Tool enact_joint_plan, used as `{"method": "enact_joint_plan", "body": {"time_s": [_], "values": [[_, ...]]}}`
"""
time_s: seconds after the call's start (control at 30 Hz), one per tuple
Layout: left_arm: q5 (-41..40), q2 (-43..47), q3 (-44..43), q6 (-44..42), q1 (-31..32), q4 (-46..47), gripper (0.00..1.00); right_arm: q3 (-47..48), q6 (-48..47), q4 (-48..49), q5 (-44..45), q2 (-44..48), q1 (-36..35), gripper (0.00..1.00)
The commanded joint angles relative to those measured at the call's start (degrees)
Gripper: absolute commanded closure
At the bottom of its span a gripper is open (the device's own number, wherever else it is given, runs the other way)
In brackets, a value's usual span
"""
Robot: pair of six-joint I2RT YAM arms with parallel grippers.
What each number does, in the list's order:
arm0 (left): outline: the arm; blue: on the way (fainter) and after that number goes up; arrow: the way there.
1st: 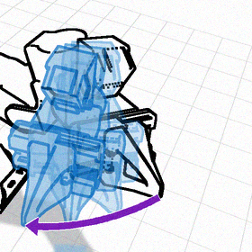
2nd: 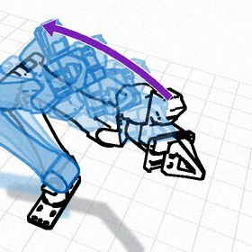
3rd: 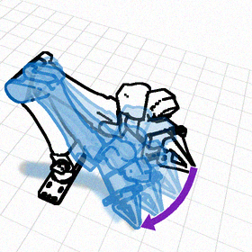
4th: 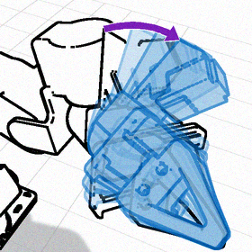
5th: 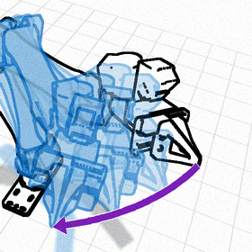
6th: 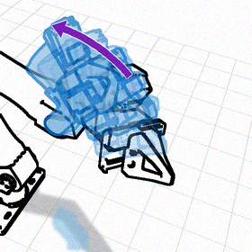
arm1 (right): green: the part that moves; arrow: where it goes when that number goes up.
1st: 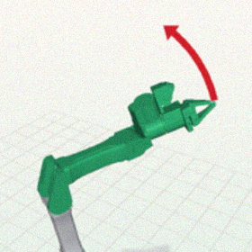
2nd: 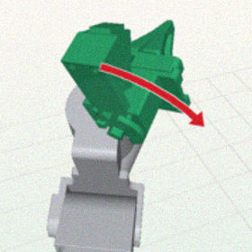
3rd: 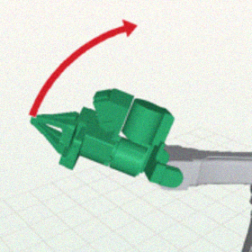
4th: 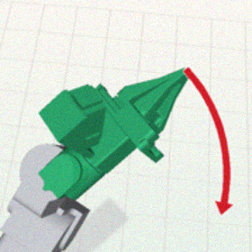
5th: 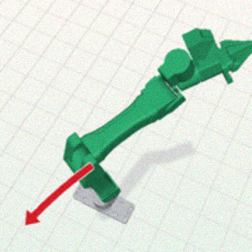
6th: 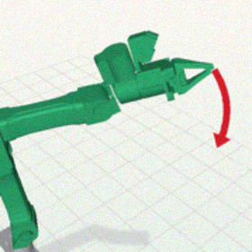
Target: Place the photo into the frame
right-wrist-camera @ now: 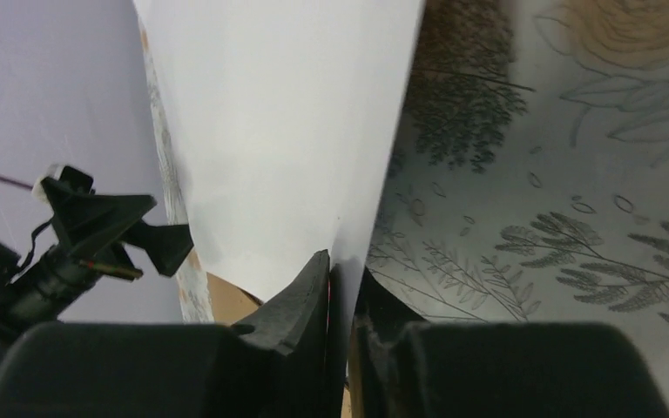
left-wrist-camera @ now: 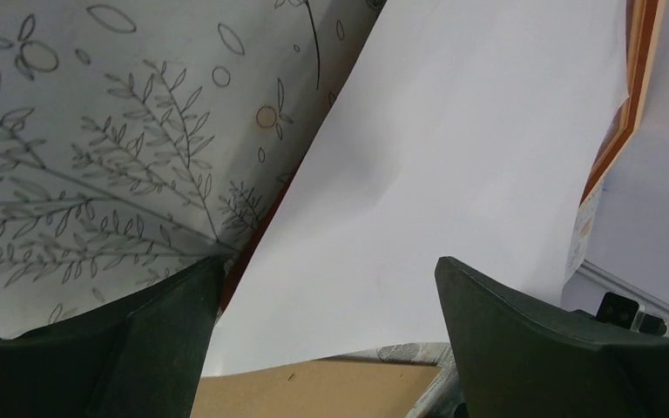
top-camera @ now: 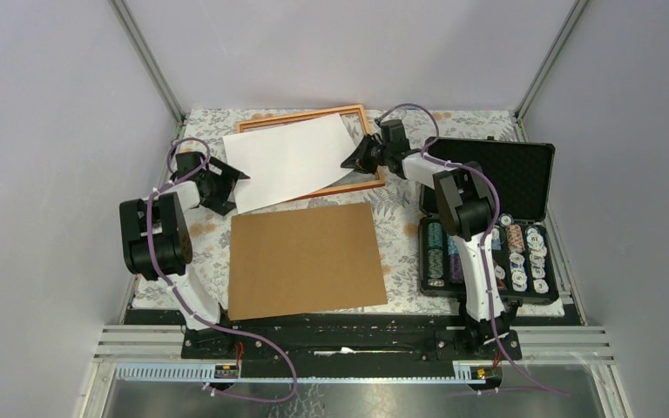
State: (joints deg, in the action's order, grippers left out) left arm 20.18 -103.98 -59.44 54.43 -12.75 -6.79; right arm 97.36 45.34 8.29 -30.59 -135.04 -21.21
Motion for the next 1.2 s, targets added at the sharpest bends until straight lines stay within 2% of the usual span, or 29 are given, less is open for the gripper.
{"method": "enact_joint_plan", "body": {"time_s": [0.0,0.07,0.2,0.37,0.53,0.93,1.17], "values": [[-4.5,7.4,0.9,-2.8,0.5,-0.7,0.03,-5.4,3.2,7.4,5.1,6.3,0.1,0.89],[-7.4,11.0,0.5,-4.3,0.5,-1.7,0.02,-9.8,4.3,11.0,7.6,9.3,-0.1,1.0],[-10.5,17.3,-1.4,-7.3,0.5,-4.4,0.01,-15.4,4.5,15.2,12.4,14.2,-0.7,1.0],[-10.3,23.5,0.9,-7.8,1.8,-1.9,0.01,-19.1,3.8,17.3,16.8,16.3,-1.1,1.0],[-7.6,23.3,1.0,-7.4,2.2,-1.5,0.01,-18.0,3.3,17.7,15.9,14.9,-1.8,1.0],[-4.0,23.0,1.6,-6.1,2.2,0.0,0.01,-13.6,2.1,19.5,5.6,10.9,-2.4,1.0],[-3.7,23.1,2.2,-5.8,2.2,0.7,0.01,-11.0,1.4,19.4,5.0,7.3,-3.2,1.0]]}}
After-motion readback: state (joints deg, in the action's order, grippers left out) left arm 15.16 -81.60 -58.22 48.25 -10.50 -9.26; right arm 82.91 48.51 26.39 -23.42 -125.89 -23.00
